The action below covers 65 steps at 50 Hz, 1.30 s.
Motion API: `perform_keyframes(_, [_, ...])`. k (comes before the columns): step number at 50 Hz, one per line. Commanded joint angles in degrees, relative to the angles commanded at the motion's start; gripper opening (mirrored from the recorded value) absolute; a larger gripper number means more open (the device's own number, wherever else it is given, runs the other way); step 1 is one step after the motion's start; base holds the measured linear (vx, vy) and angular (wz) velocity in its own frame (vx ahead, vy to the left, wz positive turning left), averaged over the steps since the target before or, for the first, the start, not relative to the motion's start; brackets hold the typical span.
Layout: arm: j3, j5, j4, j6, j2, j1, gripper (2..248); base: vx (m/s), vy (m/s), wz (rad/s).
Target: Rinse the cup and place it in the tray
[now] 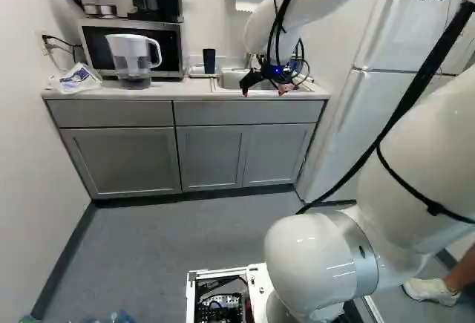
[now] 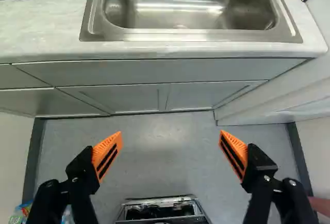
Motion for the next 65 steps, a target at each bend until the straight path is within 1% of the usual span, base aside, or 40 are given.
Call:
perform_keyframes(16, [2.97, 4.69, 0.91, -0.84, 0.54, -0.08, 247, 0.000, 0.000, 0.000])
perform_keyframes(33, [7.27, 11.47, 2.23, -2.06, 1.32, -0.20, 247, 0.000, 0.000, 0.000])
perform_keyframes(49, [12.45, 19.65, 3.82, -3.52, 2.27, -0.34, 247, 0.000, 0.000, 0.000])
perform_keyframes(65, [18.62, 29.38, 5.71, -5.27, 3.39, -0.50, 247, 0.000, 0.000, 0.000])
